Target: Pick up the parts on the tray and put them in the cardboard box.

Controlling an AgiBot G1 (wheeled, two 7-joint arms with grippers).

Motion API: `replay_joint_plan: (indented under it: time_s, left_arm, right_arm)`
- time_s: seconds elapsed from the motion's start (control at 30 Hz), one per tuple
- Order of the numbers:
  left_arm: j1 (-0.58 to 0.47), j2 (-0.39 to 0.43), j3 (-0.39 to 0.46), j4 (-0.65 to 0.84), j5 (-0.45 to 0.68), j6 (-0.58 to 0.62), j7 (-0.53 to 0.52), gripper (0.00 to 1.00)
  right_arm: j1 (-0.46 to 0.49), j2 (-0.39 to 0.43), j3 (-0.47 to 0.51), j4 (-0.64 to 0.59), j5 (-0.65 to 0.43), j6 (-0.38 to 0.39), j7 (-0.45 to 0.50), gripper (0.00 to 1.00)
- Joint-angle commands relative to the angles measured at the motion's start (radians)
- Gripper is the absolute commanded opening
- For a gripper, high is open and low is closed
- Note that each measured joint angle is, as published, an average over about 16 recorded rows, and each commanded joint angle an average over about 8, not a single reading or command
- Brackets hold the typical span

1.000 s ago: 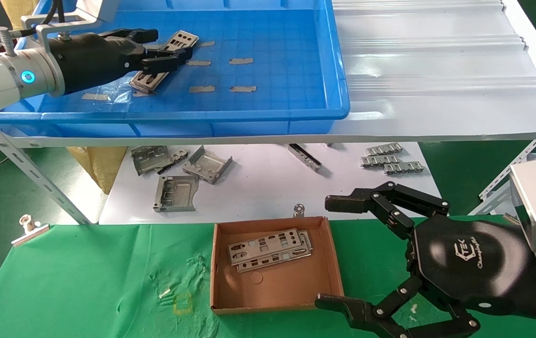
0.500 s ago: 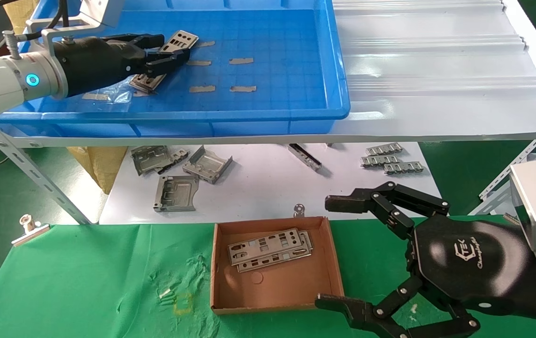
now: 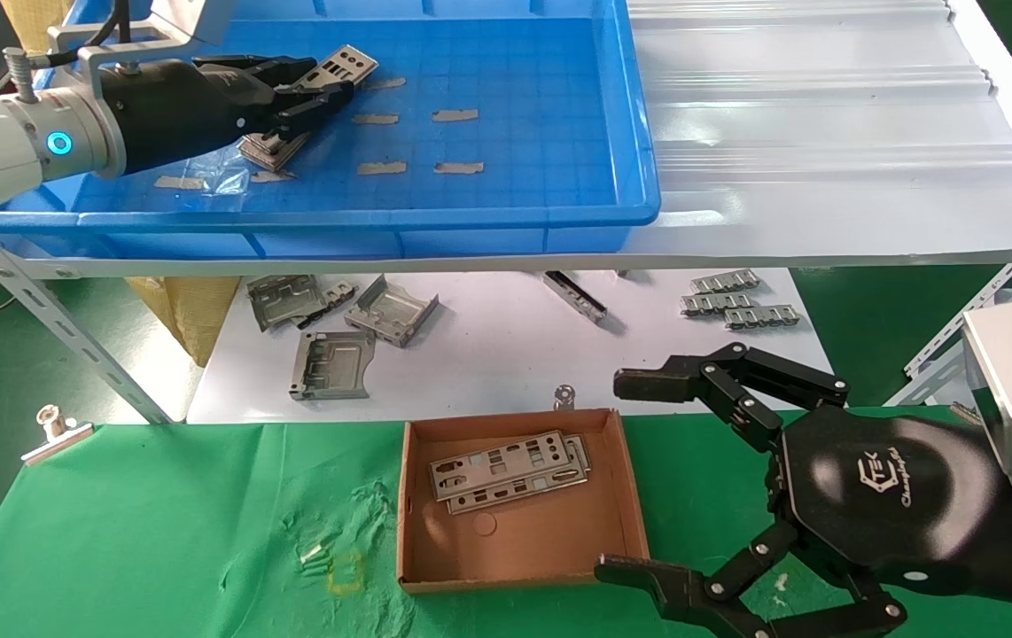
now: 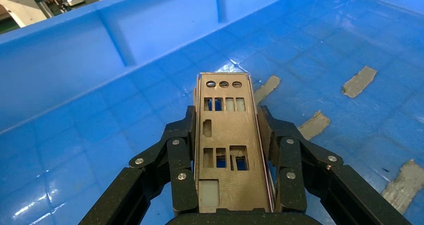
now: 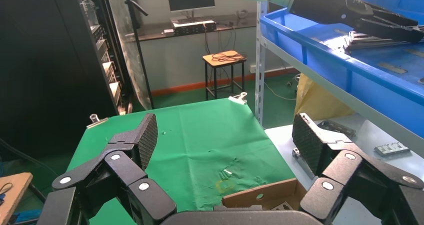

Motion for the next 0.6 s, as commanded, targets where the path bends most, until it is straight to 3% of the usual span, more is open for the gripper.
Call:
replay_joint_plan:
  time_s: [0.03, 0.47, 0.6]
  left_arm:
    - [-0.001, -0.001, 0.001, -0.001, 0.001, -0.001, 0.005, 0.0]
    - [-0.015, -0.007, -0.003, -0.002, -0.004, 0.017, 0.016, 0.03]
    - [-0.011, -0.005, -0.003, 0.002, -0.004, 0.024, 0.017, 0.17]
  right_arm:
    - [0.0, 0.0, 0.0, 0.0, 0.0, 0.0, 0.0, 1.0]
    - [0.0, 0.0, 0.0, 0.0, 0.0, 0.0, 0.0, 1.0]
    - [0.0, 0.0, 0.0, 0.0, 0.0, 0.0, 0.0, 1.0]
